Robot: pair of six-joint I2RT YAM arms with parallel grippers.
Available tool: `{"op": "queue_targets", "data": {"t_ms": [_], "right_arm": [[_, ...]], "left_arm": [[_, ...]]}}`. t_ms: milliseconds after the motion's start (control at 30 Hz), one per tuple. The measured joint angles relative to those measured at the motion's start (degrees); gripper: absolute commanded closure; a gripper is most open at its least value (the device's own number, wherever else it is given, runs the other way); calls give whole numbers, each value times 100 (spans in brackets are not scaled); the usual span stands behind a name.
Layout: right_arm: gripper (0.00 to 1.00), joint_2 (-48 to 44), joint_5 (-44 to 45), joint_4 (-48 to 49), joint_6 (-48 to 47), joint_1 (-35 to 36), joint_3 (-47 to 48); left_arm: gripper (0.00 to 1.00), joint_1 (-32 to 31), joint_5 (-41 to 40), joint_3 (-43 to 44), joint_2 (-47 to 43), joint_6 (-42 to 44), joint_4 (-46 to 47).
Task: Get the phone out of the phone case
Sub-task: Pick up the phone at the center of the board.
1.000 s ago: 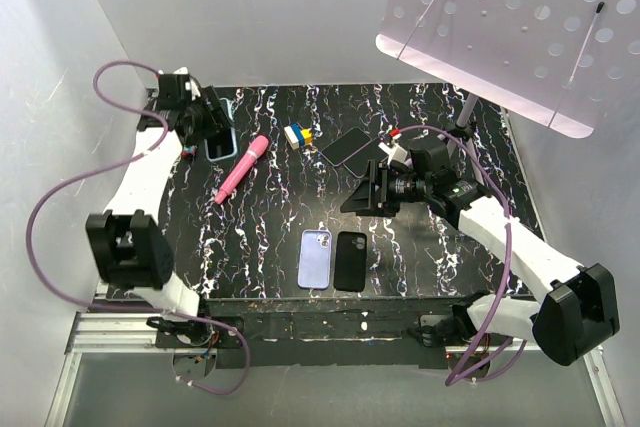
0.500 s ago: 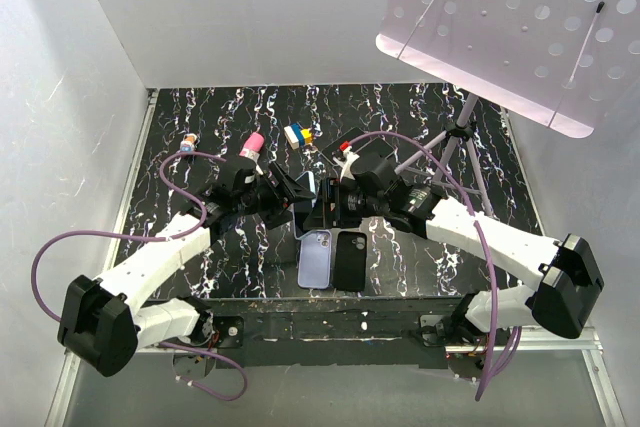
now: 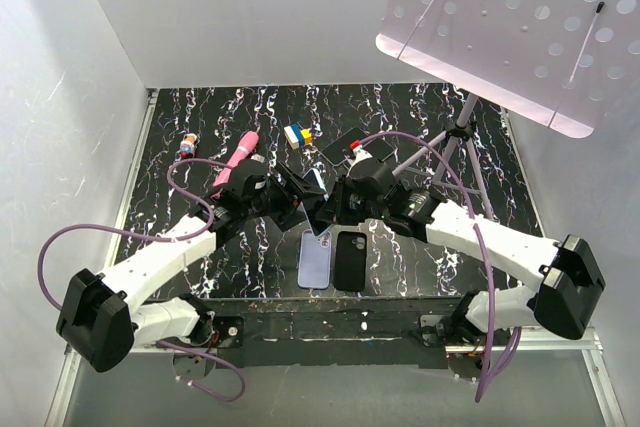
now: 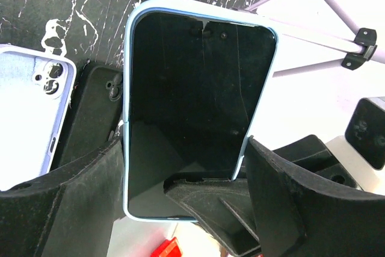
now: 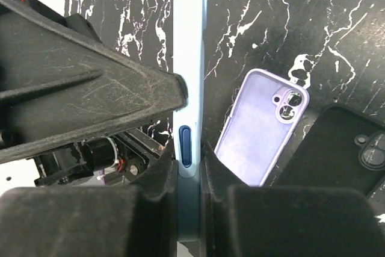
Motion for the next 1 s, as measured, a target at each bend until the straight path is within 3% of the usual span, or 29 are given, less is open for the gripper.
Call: {"op": "queue_targets", "data": {"t_ms": [67, 133, 333, 533, 667, 767, 900, 1000], "right_arm": [[99, 4, -37, 20, -46, -9, -39], [99, -15, -140, 122, -83, -55, -103], [99, -511, -1023, 424, 42, -695, -608], [99, -1478, -2304, 1241, 404, -1744, -1427], [99, -1891, -3099, 1943, 678, -2096, -1620], [99, -1958, -3591, 2710, 946, -2105, -1624], [99, -1952, -4033, 3681, 1379, -2100, -1659], [99, -1825, -4214, 4070, 1681, -2114, -1685]], "left_arm": [[34, -15, -2, 2, 31, 0, 0], [3, -24, -28, 22, 33, 57, -20], [2, 0, -205, 363, -240, 785, -50], [2, 321, -188, 590, -1161, 1663, -7], [2, 643, 297, 310, -1604, 1694, 772], [3, 719, 955, 15, -1373, 1360, 1827], [15, 704, 1648, -208, -566, 739, 3095], [34, 612, 1803, -317, -358, 448, 3620]]}}
